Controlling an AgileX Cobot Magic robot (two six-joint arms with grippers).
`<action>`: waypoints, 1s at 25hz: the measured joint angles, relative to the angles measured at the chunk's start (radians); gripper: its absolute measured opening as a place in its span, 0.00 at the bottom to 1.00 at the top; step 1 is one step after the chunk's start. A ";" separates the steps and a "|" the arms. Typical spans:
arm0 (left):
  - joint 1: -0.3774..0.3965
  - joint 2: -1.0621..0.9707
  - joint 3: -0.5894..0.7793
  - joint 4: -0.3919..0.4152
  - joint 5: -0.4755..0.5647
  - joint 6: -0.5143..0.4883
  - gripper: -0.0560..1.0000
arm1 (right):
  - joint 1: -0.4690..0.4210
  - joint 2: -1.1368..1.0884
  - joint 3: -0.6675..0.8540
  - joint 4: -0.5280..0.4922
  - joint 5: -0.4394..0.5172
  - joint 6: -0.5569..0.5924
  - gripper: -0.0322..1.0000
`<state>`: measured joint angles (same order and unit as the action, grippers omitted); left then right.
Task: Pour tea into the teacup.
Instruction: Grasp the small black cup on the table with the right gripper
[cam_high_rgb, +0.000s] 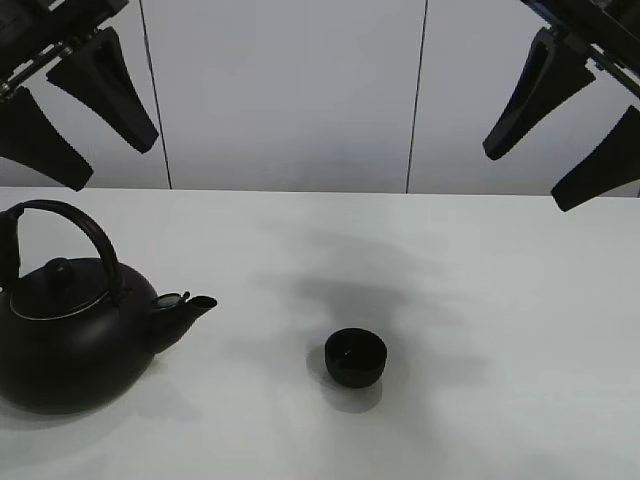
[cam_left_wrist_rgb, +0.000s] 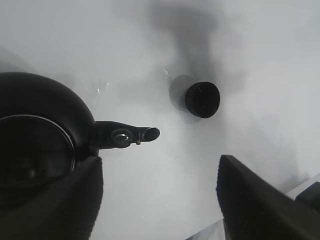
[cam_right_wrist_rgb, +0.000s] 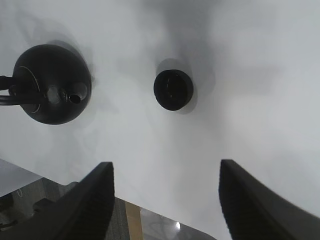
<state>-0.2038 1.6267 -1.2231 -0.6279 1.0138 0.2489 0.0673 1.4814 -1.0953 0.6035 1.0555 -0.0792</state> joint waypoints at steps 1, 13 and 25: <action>0.000 0.000 0.000 0.000 0.000 0.000 0.50 | 0.000 0.000 0.000 0.000 0.000 0.000 0.44; 0.000 0.000 0.000 0.000 0.000 0.000 0.50 | 0.000 0.000 -0.045 0.032 0.024 -0.210 0.46; 0.000 0.000 0.000 0.000 0.000 0.000 0.50 | 0.151 0.000 -0.072 -0.044 0.072 -0.313 0.63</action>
<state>-0.2038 1.6267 -1.2231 -0.6279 1.0138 0.2489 0.2182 1.4814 -1.1677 0.5594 1.1274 -0.3918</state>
